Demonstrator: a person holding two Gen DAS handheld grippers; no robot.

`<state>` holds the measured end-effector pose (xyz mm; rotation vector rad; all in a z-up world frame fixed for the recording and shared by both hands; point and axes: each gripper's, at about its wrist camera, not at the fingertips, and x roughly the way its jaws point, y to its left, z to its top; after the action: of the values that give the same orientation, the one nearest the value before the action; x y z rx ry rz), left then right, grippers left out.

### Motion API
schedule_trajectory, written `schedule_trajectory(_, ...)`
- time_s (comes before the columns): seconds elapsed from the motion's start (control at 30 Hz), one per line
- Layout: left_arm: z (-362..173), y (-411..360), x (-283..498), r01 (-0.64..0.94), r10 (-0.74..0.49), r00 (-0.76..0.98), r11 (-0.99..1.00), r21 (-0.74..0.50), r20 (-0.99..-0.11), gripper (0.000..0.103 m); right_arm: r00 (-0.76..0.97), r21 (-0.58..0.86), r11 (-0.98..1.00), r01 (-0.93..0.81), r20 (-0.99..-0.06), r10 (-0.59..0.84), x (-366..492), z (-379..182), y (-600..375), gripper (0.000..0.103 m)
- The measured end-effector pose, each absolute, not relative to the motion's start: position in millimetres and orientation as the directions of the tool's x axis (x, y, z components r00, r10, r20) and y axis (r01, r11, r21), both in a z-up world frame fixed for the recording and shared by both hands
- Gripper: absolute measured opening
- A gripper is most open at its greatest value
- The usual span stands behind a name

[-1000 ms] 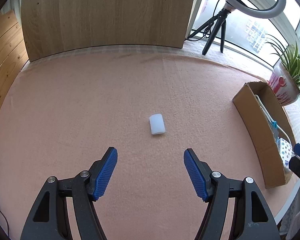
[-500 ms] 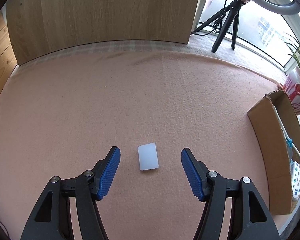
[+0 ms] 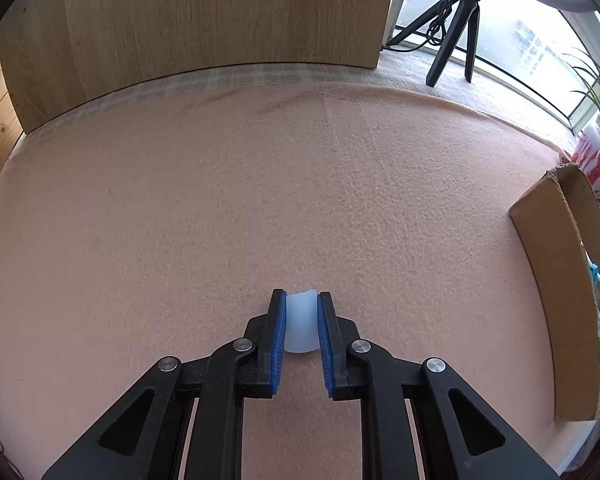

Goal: Organize objects
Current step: 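Carry the white cylinder with the left gripper into the box and open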

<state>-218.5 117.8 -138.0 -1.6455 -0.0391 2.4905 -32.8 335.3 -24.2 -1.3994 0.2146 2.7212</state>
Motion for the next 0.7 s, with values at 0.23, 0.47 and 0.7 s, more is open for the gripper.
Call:
schedule_trajectory(0.23,-115,101,-206,-0.095,0.197,-0.406,-0.98,-0.173,-0.892,0.012,-0.588,0.092,-0.983,-0.159,-0.809,0.019,-24,-26,349,0.07)
schedule_trajectory(0.47,-70,119,-189,-0.156,0.297,-0.451,-0.955,-0.253,-0.841,0.012,-0.581,0.117,-0.974,-0.193,-0.814,0.017,-15,-32,367,0.07)
schedule_trajectory(0.7,-37,195,-180,-0.311,0.414,-0.444,-0.903,-0.297,-0.794,0.012,-0.586,0.112,-0.971,-0.209,-0.81,0.032,-8,-30,379,0.07)
